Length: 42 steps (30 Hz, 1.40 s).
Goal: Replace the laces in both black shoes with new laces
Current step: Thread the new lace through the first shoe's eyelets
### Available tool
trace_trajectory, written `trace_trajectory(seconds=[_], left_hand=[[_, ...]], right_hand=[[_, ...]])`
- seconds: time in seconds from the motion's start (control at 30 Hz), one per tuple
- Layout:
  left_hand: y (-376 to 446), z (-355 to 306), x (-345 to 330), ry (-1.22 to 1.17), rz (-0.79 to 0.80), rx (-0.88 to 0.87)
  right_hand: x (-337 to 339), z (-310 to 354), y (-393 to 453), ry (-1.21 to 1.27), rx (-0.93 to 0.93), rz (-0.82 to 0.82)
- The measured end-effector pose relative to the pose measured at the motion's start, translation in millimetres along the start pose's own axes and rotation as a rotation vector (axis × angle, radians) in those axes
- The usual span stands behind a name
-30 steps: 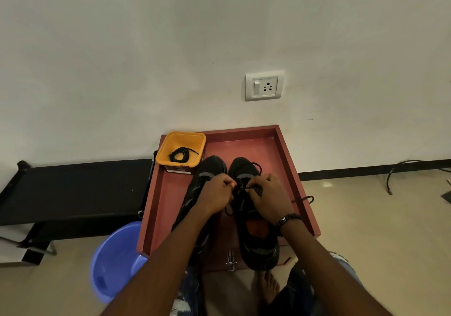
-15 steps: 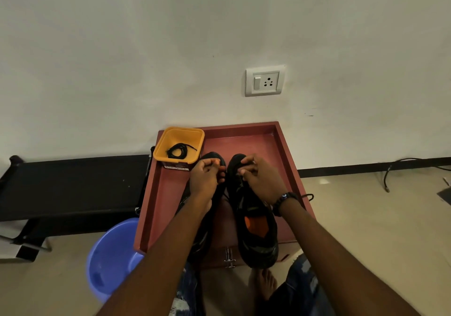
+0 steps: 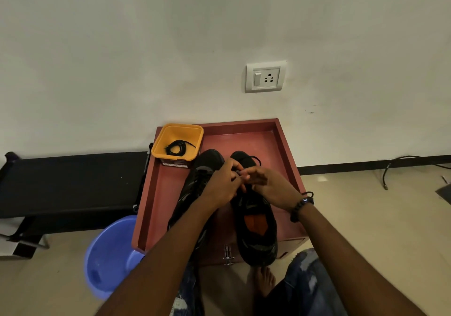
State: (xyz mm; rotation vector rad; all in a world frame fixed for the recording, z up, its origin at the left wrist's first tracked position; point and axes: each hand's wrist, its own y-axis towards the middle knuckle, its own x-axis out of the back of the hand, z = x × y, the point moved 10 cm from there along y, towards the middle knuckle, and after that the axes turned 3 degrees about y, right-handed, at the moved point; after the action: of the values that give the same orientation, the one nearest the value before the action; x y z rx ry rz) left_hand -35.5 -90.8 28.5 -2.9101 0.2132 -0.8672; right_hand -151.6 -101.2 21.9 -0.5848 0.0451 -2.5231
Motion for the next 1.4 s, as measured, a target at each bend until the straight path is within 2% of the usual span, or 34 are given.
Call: trace_trajectory(seconds=[0.1,0.27,0.47,0.6,0.67,0.77,0.87,0.93,1.03,1.17,1.27,1.4], left_hand=[[3,1,-10,0.037,0.026,-0.005],[3,7,-3,-0.062,-0.085,0.033],[-4,20,0,-0.136,-0.115,0.058],[-12,23,6,-0.148,-0.161,0.093],[-14,20,10,-0.135,-0.187,0.077],[-21,20,3,-0.173,-0.128,0.091],[-27,21,-10,-0.039,-0.033,0.056],[-26,18,-13,-0.016,-0.022,0.016],[-22,18,-18,0.016,-0.022,0.062],[-19,19,-19,0.049,-0.077,0.095],[-18,20,-18,0.042,-0.061,0.102],[-16,21,-9,0.217,-0.1,0.099]], right_hand=[[1,4,0,-0.028,0.008,0.003],[-1,12,-1,-0.107,0.002,-0.081],[-2,4,-1,-0.032,-0.06,-0.16],[-6,12,-2,-0.068,-0.016,-0.167],[-1,17,-3,-0.034,-0.003,-0.223],[13,27,-5,0.05,-0.032,-0.304],[14,45,-7,0.147,-0.048,-0.264],[9,59,-8,0.088,-0.035,-0.215],[5,74,-17,-0.011,-0.024,-0.186],[12,121,-33,0.261,0.093,-0.141],[28,149,-36,0.302,0.172,-0.172],[45,122,-32,0.275,0.103,-0.261]])
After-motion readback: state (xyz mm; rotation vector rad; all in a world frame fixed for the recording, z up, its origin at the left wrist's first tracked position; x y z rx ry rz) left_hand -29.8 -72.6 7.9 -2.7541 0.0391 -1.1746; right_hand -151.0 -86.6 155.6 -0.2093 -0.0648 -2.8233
